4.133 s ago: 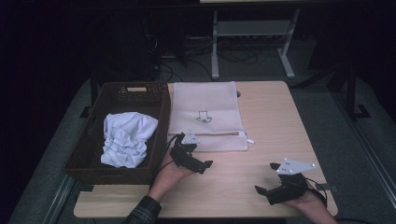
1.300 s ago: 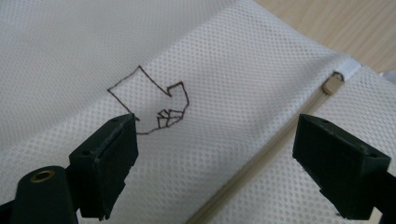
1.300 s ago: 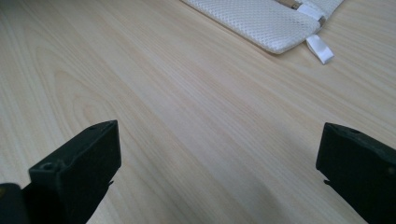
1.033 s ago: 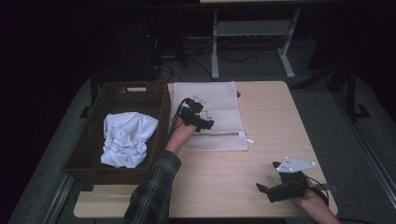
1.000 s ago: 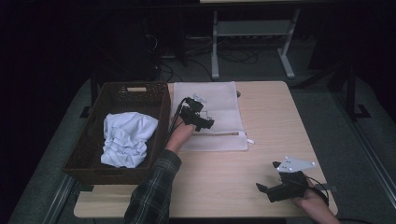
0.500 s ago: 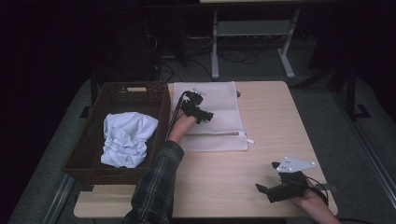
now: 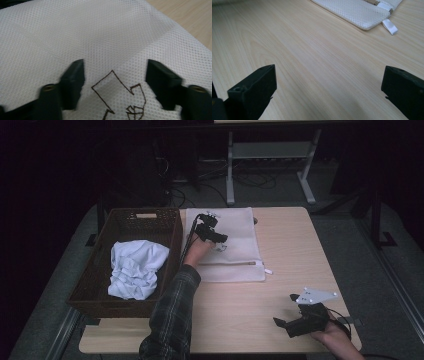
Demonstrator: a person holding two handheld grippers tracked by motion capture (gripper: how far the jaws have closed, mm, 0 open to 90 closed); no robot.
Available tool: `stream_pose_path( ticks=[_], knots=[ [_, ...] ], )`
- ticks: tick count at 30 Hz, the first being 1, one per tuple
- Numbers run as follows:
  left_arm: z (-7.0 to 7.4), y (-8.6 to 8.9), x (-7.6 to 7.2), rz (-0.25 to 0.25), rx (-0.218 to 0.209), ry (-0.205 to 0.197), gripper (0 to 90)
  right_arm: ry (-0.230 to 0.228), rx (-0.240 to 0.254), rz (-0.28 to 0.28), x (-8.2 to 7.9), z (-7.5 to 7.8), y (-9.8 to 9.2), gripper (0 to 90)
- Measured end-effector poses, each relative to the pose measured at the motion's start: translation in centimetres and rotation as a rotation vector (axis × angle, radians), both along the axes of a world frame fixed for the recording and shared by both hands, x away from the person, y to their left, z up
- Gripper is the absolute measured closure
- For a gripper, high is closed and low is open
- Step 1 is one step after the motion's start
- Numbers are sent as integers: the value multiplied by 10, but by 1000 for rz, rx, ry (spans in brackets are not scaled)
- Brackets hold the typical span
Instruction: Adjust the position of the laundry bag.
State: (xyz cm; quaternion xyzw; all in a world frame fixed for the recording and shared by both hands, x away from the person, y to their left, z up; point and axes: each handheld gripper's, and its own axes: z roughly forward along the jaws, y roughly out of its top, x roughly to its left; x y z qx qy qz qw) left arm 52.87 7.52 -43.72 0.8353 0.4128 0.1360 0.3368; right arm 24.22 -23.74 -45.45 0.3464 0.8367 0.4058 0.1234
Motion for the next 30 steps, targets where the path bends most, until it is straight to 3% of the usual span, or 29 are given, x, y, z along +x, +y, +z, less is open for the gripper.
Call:
stream_pose_path(
  ticks=[4,6,12,14,17,21,30],
  knots=[
    [-3,-1,3,13,30,-13,613,3,8,1,0,1,0,0],
    [-5,-1,5,17,19,-6,719,0,9,3,0,1,0,0],
    [-13,-1,9,14,-7,18,896,-3,13,4,0,2,-1,0],
    [-16,-1,10,19,-15,25,898,0,16,1,0,2,-1,0],
    [-22,-3,11,24,7,30,899,-1,17,1,0,3,-2,0],
    [-27,-1,12,31,-6,57,899,-4,20,1,1,3,-2,0],
    [-26,-2,7,18,-16,85,900,-7,26,0,0,4,-2,0]
  ],
)
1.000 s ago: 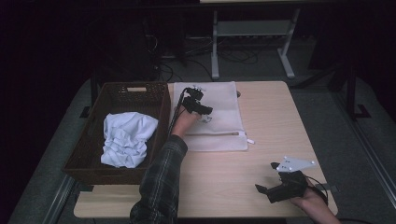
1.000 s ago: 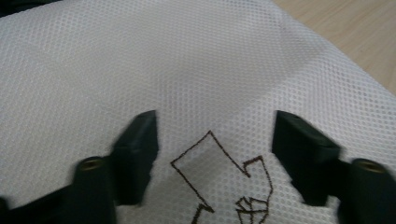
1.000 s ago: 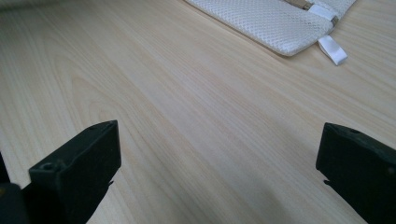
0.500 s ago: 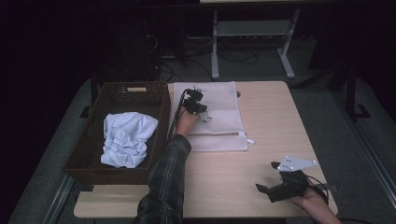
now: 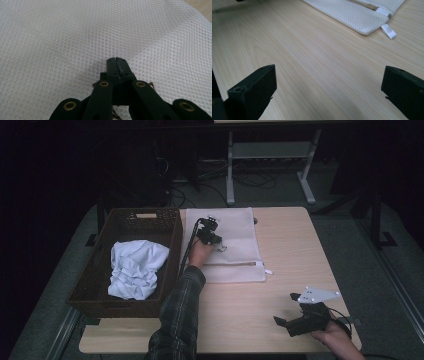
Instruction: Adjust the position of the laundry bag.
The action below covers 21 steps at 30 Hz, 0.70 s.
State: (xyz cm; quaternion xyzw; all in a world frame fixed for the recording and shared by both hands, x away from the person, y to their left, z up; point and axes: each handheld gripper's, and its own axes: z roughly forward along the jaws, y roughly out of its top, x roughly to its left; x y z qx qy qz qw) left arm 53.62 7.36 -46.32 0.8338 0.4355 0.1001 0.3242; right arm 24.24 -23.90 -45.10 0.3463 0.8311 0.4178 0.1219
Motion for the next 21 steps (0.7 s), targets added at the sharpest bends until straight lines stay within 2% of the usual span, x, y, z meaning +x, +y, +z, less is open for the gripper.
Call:
stream_pose_path(
  ticks=[6,16,21],
  knots=[
    [0,0,-8,-8,-2,9,900,-1,0,0,0,0,-1,0],
    [1,3,-24,7,-17,28,900,-10,9,-3,-1,1,-3,0],
    [0,3,-31,11,-35,32,900,-10,10,-1,-1,1,-3,0]
  ],
)
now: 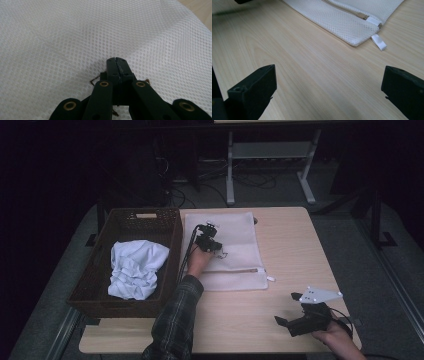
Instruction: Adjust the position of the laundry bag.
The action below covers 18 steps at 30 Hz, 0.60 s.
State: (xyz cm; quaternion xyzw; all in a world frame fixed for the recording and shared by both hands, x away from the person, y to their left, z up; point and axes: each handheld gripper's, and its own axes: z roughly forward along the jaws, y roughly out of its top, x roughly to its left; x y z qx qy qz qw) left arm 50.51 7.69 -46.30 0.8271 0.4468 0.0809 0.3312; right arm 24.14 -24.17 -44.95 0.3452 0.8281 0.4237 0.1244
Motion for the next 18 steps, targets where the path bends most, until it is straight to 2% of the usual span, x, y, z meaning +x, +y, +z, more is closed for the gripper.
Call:
stream_pose_path(
  ticks=[6,10,14,18],
  knots=[
    [0,-3,-11,-1,-7,3,900,-3,-1,-2,-1,1,0,0],
    [0,-5,-17,-13,3,-4,900,-7,0,-5,-1,1,-1,0],
    [-1,-5,-24,-10,-21,-2,900,-11,2,-6,-1,1,-1,0],
    [-1,-7,-31,-12,-24,-1,900,-15,4,-10,-1,2,-2,0]
  ],
)
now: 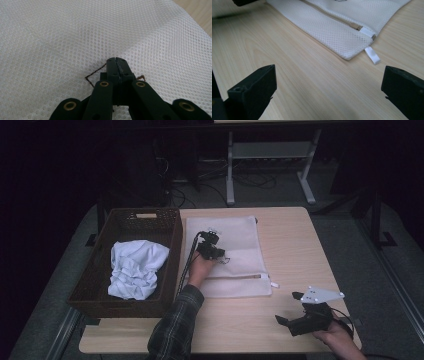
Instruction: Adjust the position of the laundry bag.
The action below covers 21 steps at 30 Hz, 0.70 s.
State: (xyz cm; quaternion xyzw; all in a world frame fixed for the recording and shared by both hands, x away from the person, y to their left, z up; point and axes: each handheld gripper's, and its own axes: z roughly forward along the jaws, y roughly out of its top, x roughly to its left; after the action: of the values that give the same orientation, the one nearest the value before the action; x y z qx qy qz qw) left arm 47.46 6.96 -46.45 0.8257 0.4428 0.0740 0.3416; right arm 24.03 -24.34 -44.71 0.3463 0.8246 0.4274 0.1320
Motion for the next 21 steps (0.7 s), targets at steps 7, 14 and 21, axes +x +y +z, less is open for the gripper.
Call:
stream_pose_path(
  ticks=[7,14,21],
  knots=[
    [0,-4,-12,-5,-13,8,900,-9,5,0,-1,1,-1,0],
    [-1,-8,-26,-13,-27,12,900,-14,6,0,-1,2,-1,0],
    [-1,-16,-40,-29,-28,18,900,-15,7,-6,-1,2,-2,0]
  ],
)
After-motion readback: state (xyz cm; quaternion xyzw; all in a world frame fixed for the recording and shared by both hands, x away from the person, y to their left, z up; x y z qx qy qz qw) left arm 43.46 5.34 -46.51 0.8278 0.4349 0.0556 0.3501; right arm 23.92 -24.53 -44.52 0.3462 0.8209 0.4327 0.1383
